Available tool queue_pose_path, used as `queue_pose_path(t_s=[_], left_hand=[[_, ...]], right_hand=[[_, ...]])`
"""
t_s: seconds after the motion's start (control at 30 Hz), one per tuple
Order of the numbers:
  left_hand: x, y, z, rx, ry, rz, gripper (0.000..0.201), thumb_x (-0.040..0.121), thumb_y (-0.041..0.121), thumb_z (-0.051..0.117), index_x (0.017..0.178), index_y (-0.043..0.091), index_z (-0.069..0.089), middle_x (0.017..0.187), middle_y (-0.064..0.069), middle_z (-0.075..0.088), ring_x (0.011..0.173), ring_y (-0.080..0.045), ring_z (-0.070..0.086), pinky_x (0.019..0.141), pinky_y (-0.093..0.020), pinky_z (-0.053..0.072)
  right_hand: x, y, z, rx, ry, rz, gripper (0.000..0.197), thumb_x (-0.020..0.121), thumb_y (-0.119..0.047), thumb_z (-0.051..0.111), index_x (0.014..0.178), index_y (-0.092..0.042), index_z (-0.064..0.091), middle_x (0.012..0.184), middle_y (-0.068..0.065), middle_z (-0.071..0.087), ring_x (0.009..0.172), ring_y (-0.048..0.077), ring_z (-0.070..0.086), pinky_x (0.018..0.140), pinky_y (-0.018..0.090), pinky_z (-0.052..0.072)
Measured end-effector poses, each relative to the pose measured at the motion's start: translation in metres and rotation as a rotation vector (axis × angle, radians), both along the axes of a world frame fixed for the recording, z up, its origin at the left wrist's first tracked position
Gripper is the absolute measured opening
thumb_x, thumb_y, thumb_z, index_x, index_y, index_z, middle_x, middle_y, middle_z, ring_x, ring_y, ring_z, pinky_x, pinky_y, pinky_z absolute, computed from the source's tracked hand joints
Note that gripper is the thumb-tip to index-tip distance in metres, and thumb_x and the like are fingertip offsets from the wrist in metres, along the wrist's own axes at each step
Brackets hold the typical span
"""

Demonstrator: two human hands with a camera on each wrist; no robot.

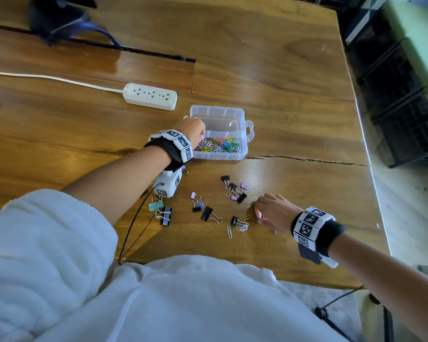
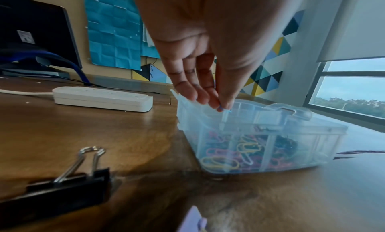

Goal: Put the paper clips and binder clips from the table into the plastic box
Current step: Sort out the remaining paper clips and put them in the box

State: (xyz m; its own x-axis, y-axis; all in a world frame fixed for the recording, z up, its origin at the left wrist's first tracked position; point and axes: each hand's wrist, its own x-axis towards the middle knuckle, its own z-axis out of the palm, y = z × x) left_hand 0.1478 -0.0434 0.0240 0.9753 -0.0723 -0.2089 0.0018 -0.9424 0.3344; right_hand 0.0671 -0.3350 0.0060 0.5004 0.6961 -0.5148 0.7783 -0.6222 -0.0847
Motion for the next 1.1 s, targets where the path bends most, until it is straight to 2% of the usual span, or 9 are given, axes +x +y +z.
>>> queue_pose_path(t_s=[0.17, 0.23, 0.3, 0.4, 0.47, 0.6, 0.83, 0.93, 1.1], left_hand=[[-0.005, -0.006, -0.001, 0.0, -0.036, -0.007, 0.028, 0.095, 0.013, 0.049, 0.12, 0.006, 0.058, 0.119, -0.014, 0.055, 0.109, -0.029, 0.054, 0.089, -0.038, 0.045], [-0.014, -0.019, 0.004, -0.032, -0.118, -0.09, 0.027, 0.094, 0.013, 0.05, 0.119, 0.007, 0.057, 0.114, -0.012, 0.053, 0.097, -0.023, 0.052, 0.084, -0.034, 0.049], [-0.027, -0.034, 0.011, -0.068, -0.144, -0.237, 0.024, 0.094, 0.014, 0.05, 0.115, 0.007, 0.058, 0.11, -0.009, 0.053, 0.085, -0.016, 0.048, 0.077, -0.026, 0.044], [-0.051, -0.059, 0.017, -0.086, -0.023, -0.464, 0.022, 0.094, 0.016, 0.047, 0.11, 0.008, 0.06, 0.108, -0.007, 0.056, 0.088, -0.016, 0.052, 0.077, -0.023, 0.041], [-0.067, -0.075, 0.016, -0.059, 0.083, -0.582, 0.02, 0.093, 0.019, 0.05, 0.108, 0.011, 0.061, 0.108, -0.006, 0.058, 0.088, -0.016, 0.052, 0.077, -0.026, 0.044], [-0.092, -0.101, 0.004, 0.022, 0.242, -0.714, 0.024, 0.09, 0.028, 0.058, 0.107, 0.012, 0.06, 0.111, -0.007, 0.057, 0.103, -0.023, 0.056, 0.083, -0.034, 0.046], [-0.104, -0.112, -0.011, 0.074, 0.322, -0.689, 0.027, 0.087, 0.029, 0.063, 0.107, 0.01, 0.059, 0.114, -0.007, 0.056, 0.106, -0.023, 0.055, 0.076, -0.03, 0.042], [-0.105, -0.108, -0.014, 0.069, 0.322, -0.671, 0.024, 0.088, 0.023, 0.06, 0.107, 0.009, 0.058, 0.113, -0.009, 0.058, 0.105, -0.025, 0.057, 0.083, -0.035, 0.048], [-0.098, -0.086, -0.012, 0.017, 0.25, -0.544, 0.021, 0.088, 0.021, 0.058, 0.104, 0.009, 0.057, 0.112, -0.008, 0.058, 0.104, -0.025, 0.056, 0.085, -0.035, 0.046]], right_hand=[[-0.001, -0.002, -0.001, 0.031, 0.037, -0.034, 0.023, 0.093, -0.035, 0.048, 0.11, -0.022, 0.054, 0.113, -0.007, 0.058, 0.112, 0.015, 0.044, 0.099, 0.027, 0.03], [0.0, -0.001, 0.0, 0.038, 0.051, -0.058, 0.02, 0.092, -0.035, 0.049, 0.109, -0.024, 0.055, 0.11, -0.01, 0.059, 0.109, 0.013, 0.044, 0.097, 0.027, 0.03], [0.001, 0.001, 0.0, 0.041, 0.058, -0.061, 0.018, 0.092, -0.034, 0.051, 0.106, -0.025, 0.056, 0.109, -0.011, 0.059, 0.108, 0.013, 0.044, 0.098, 0.028, 0.031], [-0.001, 0.001, -0.001, 0.045, 0.044, -0.034, 0.016, 0.091, -0.031, 0.052, 0.105, -0.025, 0.057, 0.11, -0.009, 0.058, 0.11, 0.015, 0.044, 0.098, 0.03, 0.033], [-0.003, 0.0, -0.002, 0.047, 0.018, -0.024, 0.017, 0.091, -0.031, 0.051, 0.106, -0.024, 0.056, 0.112, -0.008, 0.057, 0.112, 0.016, 0.043, 0.097, 0.03, 0.033], [-0.008, -0.002, -0.001, 0.057, 0.019, -0.046, 0.019, 0.093, -0.03, 0.049, 0.11, -0.022, 0.055, 0.114, -0.006, 0.056, 0.113, 0.017, 0.042, 0.102, 0.032, 0.032], [-0.01, -0.001, 0.001, 0.083, 0.081, -0.1, 0.019, 0.092, -0.028, 0.051, 0.109, -0.019, 0.055, 0.11, -0.004, 0.059, 0.106, 0.016, 0.044, 0.095, 0.026, 0.034], [-0.008, 0.002, 0.002, 0.098, 0.131, -0.146, 0.016, 0.092, -0.027, 0.052, 0.106, -0.019, 0.055, 0.107, -0.003, 0.061, 0.102, 0.014, 0.044, 0.09, 0.024, 0.035], [0.006, 0.01, 0.007, 0.135, 0.146, -0.25, 0.012, 0.091, -0.024, 0.054, 0.101, -0.018, 0.057, 0.099, -0.005, 0.06, 0.093, 0.01, 0.043, 0.091, 0.028, 0.044]])
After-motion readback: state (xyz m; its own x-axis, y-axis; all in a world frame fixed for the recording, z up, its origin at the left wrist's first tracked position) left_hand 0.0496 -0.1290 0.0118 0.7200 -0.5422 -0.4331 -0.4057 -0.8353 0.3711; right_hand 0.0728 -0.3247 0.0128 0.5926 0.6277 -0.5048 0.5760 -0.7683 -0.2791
